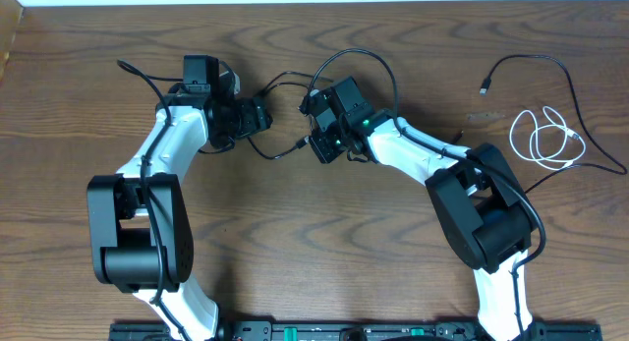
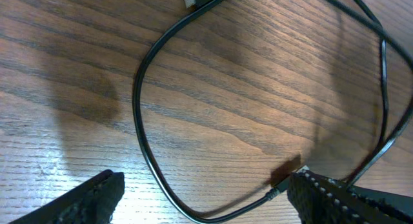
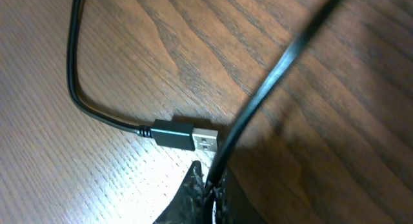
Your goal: Untangle cables
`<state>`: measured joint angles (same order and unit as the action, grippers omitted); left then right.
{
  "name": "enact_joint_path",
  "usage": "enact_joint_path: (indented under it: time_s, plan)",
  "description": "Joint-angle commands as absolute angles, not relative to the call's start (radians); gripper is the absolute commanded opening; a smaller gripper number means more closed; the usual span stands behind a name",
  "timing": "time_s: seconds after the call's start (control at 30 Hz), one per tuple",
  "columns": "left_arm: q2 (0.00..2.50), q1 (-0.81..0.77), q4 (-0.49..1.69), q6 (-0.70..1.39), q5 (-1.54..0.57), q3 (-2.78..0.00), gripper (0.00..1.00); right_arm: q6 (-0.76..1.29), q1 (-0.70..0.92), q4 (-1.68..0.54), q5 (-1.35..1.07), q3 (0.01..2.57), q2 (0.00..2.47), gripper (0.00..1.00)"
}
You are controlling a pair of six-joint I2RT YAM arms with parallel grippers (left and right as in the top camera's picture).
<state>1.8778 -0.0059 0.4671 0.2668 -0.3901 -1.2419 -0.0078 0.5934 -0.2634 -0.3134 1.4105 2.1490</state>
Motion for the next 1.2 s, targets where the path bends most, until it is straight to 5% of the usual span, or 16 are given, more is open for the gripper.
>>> enact_joint_path:
  time_s: [0.0,0.33,0.6,0.97,1.17]
  plan:
    - [1.873,-0.005,0.469,0.271,-0.379,-1.246,0.88,-0.013,0.595,-0.257,-0.305,1.405,2.149,0.01]
    - [1.873,-0.005,0.469,0.271,-0.379,-1.246,0.91,-0.241,0.593,-0.208,0.027,1.405,1.883,0.01]
    - [1.873,-0.005,0.469,0.271,-0.379,-1.246,0.91,-0.602,0.535,0.121,0.434,1.405,1.784,0.01]
    - [1.873,-0.005,0.470,0.271,-0.379,-1.246,0.91,-0.437,0.319,0.819,0.488,1.405,1.786,0.01]
    - [1.873,-0.005,0.470,0.271,-0.379,-1.246,0.91,-0.289,0.239,0.658,0.492,1.405,1.786,0.01]
